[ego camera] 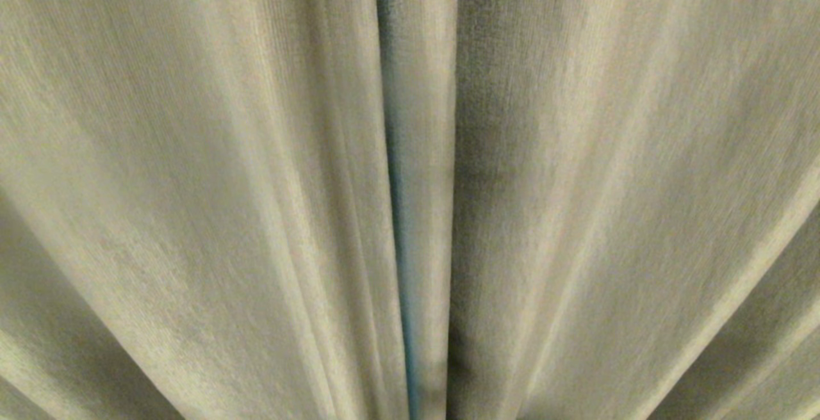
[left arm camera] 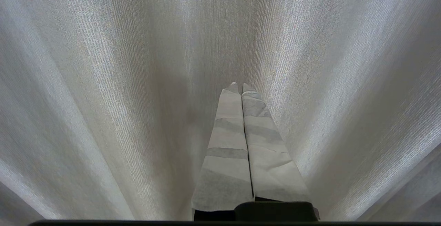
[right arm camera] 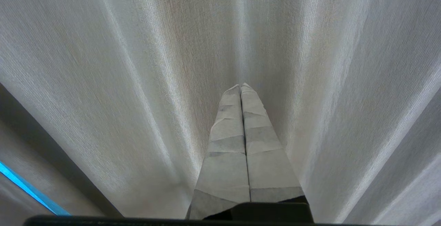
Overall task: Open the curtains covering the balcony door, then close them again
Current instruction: Pull the outer curtains open on both sides
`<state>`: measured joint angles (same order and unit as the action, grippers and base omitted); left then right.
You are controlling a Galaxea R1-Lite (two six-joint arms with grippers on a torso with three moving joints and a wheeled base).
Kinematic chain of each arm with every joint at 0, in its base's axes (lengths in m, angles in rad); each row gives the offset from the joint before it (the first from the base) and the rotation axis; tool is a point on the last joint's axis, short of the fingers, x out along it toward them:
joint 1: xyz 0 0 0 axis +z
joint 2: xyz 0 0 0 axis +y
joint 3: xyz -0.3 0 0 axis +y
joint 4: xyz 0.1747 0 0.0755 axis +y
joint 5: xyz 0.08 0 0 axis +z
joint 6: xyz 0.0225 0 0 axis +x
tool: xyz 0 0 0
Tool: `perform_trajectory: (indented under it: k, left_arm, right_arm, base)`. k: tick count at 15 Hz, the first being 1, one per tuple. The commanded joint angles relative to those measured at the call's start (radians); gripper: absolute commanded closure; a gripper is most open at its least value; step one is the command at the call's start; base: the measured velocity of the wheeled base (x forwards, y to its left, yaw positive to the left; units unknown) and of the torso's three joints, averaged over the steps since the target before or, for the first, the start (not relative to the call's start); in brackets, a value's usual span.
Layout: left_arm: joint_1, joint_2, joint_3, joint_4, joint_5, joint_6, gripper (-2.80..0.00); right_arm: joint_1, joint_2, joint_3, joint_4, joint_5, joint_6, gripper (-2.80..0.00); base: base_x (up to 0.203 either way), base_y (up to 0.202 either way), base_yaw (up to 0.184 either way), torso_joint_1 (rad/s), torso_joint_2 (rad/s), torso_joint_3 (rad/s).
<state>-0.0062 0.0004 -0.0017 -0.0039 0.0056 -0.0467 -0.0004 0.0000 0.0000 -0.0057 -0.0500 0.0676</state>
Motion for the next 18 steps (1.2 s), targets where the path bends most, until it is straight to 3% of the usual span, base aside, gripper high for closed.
perform_trajectory:
  k: [1,5,8,11,12,18]
  left_arm:
    - [0.0,0.0,0.0,-0.001,0.0,-0.001,0.0]
    - [0.0,0.0,0.0,-0.001,0.0,-0.001,0.0]
    - [0.0,0.0,0.0,-0.001,0.0,-0.001,0.0]
    - [0.0,0.0,0.0,-0.001,0.0,-0.001,0.0]
    - [0.0,0.0,0.0,-0.001,0.0,-0.001,0.0]
    - [0.0,0.0,0.002,-0.001,0.0,-0.001,0.0]
  right_arm:
    - [0.0,0.0,-0.001,-0.006,0.002,-0.013,0.0]
    - [0.0,0.007,-0.03,-0.016,0.052,-0.071,0.0]
    - [-0.001,0.055,-0.103,-0.05,0.184,-0.084,0.0]
    - [0.0,0.118,-0.168,-0.067,0.217,-0.095,0.0]
    - [0.001,0.139,-0.192,-0.068,0.23,-0.092,-2.8]
    - [0.011,0.22,-0.215,-0.149,0.335,-0.092,-2.8]
  base:
    - [0.0,0.0,0.0,0.0,0.0,0.0]
    - [0.0,0.0,0.0,0.0,0.0,0.0]
    - [0.0,0.0,0.0,0.0,0.0,0.0]
    - [0.0,0.0,0.0,0.0,0.0,0.0]
    - [0.0,0.0,0.0,0.0,0.0,0.0]
    - [0.0,0.0,0.0,0.0,0.0,0.0]
